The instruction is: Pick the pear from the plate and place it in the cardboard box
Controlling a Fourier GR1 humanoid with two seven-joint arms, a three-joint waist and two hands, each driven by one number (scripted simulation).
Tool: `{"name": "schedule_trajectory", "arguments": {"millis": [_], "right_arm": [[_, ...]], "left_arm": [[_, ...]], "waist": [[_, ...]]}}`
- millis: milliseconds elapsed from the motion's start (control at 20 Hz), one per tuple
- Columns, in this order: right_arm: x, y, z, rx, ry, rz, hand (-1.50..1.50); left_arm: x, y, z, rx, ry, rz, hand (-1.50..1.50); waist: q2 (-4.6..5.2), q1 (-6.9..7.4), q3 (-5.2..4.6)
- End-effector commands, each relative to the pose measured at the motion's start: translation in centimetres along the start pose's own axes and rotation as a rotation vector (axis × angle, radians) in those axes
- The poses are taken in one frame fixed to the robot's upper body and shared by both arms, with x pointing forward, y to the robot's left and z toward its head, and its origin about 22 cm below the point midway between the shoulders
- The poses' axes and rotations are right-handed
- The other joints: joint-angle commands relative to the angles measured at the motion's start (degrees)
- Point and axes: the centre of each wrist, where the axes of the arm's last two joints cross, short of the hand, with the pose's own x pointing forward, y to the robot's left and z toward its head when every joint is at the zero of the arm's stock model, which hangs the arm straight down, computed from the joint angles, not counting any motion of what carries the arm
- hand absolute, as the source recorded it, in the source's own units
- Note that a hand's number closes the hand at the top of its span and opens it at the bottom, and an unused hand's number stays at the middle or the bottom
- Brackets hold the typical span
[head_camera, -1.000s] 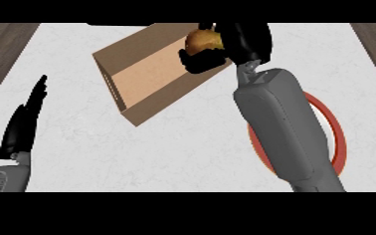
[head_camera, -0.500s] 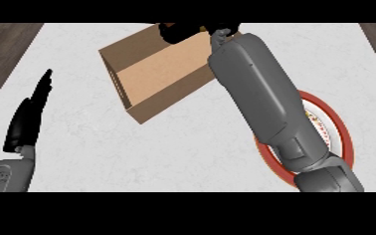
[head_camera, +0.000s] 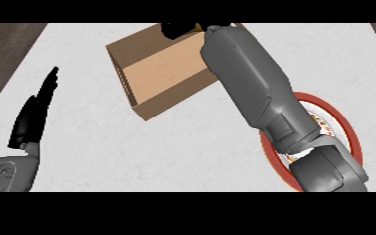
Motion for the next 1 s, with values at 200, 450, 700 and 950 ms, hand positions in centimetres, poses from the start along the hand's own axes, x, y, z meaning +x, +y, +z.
{"name": "schedule_trajectory", "arguments": {"millis": [200,450,700,950], "right_arm": [[-3.4,1.8,-0.2,0.037,0.173,-0.116,-1.50],[-4.2,2.3,-0.2,0.035,0.131,-0.158,-1.50],[-2.5,1.1,-0.6,-0.114,0.046,-0.243,-1.50],[-2.8,0.4,-0.8,-0.251,0.019,-0.399,-1.50]], "left_arm": [[1.3,-0.6,-0.8,-0.010,-0.034,0.008,0.00],[2.1,-2.3,-1.3,-0.035,-0.038,-0.005,0.00],[1.9,-1.0,-1.4,-0.041,-0.031,0.007,0.00],[-0.3,-0.2,-0.4,-0.009,0.001,0.006,0.00]], "waist": [[0.91,1.74,0.04],[1.02,2.32,0.07],[0.70,2.47,0.08],[0.06,0.41,0.11]]}}
